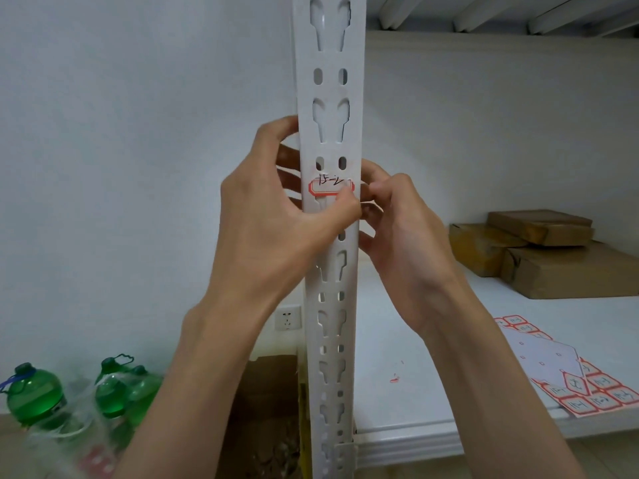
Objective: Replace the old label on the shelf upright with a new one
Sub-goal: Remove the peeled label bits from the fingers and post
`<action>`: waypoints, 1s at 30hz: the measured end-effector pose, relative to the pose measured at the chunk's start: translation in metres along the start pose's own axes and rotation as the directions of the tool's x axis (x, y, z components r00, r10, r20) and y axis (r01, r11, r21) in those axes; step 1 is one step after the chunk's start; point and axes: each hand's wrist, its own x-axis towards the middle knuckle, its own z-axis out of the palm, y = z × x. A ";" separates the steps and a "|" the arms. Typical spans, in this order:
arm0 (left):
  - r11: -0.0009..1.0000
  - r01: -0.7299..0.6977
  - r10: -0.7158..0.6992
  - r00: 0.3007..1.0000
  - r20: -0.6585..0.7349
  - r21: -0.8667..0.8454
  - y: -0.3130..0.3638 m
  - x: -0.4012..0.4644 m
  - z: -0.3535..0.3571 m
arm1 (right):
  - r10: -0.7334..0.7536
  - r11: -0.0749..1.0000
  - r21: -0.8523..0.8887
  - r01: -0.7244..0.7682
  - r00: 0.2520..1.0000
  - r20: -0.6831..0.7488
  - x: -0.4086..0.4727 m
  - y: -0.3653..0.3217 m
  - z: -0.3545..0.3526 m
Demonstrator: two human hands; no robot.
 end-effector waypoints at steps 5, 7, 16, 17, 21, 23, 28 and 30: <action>0.992 0.002 0.018 0.989 -0.147 0.130 0.010 -0.004 0.011 | -0.004 1.000 0.001 0.004 1.000 -0.003 0.002 0.004 0.001; 0.990 0.019 0.005 0.986 -0.169 0.137 0.012 -0.004 0.014 | -0.012 1.000 -0.002 0.012 1.000 0.008 0.002 0.005 0.002; 0.989 0.015 0.016 0.979 -0.205 0.149 0.012 -0.001 0.017 | -0.030 0.999 -0.043 0.030 1.000 -0.002 0.003 0.005 0.002; 0.989 0.010 0.021 0.979 -0.202 0.149 0.011 -0.001 0.016 | -0.028 0.998 -0.051 0.028 1.000 -0.005 0.002 0.005 0.003; 0.989 -0.002 0.031 0.980 -0.198 0.148 0.009 0.000 0.016 | -0.025 0.999 -0.048 0.024 1.000 -0.008 0.003 0.004 0.002; 0.988 -0.004 0.035 0.979 -0.201 0.152 0.008 0.000 0.017 | -0.026 0.999 -0.043 0.026 1.000 0.000 0.003 0.003 0.002; 0.986 -0.026 0.062 0.974 -0.217 0.162 0.009 0.000 0.019 | -0.027 0.999 -0.030 0.027 1.000 0.016 0.002 0.002 0.001; 0.984 -0.045 0.082 0.974 -0.213 0.174 0.007 0.000 0.018 | -0.030 0.999 -0.042 0.031 0.999 0.021 0.002 0.002 0.001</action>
